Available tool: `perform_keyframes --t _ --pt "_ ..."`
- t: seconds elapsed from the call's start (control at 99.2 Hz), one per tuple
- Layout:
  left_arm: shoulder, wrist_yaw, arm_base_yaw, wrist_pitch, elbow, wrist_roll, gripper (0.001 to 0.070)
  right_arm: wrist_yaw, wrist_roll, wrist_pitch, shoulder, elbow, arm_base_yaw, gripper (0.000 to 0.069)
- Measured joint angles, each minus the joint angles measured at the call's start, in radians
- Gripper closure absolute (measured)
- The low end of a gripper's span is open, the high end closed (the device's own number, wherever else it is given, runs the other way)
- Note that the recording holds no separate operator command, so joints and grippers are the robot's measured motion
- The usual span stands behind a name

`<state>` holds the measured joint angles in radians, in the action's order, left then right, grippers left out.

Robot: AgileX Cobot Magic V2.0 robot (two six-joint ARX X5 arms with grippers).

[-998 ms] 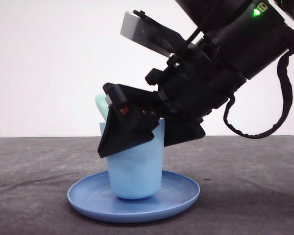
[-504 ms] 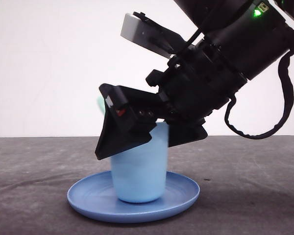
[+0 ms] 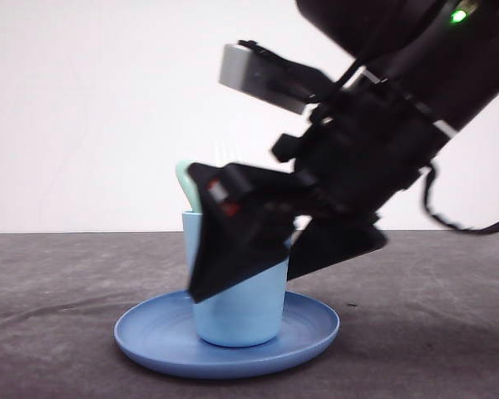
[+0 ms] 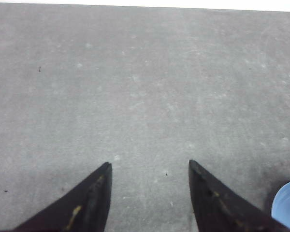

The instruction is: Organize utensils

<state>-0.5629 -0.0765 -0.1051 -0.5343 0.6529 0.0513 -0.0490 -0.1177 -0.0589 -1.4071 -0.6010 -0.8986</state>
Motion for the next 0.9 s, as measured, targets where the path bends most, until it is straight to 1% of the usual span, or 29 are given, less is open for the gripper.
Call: perform_keyframes --t 0.232,0.333,0.424,0.615,0.736,0.897 --pt "0.000 0.000 0.000 0.000 0.000 0.000 0.0410 -0.001 -0.003 0.326 0.196 -0.012 0.078 0.0049" --pt "0.000 0.000 0.000 0.000 0.000 0.000 0.0410 0.000 -0.003 0.454 0.293 -0.025 0.147 0.0049" --pt "0.000 0.000 0.000 0.000 0.000 0.000 0.0410 0.000 -0.011 0.558 0.378 -0.049 0.244 0.0049" --pt "0.000 0.000 0.000 0.000 0.000 0.000 0.0410 0.002 -0.020 0.723 0.514 -0.106 0.465 0.0049" --pt "0.000 0.000 0.000 0.000 0.000 0.000 0.0410 0.002 -0.021 0.808 0.573 -0.138 0.579 0.0049" --pt "0.000 0.000 0.000 0.000 0.000 0.000 0.0410 0.002 -0.021 0.863 0.631 -0.151 0.689 0.0049"
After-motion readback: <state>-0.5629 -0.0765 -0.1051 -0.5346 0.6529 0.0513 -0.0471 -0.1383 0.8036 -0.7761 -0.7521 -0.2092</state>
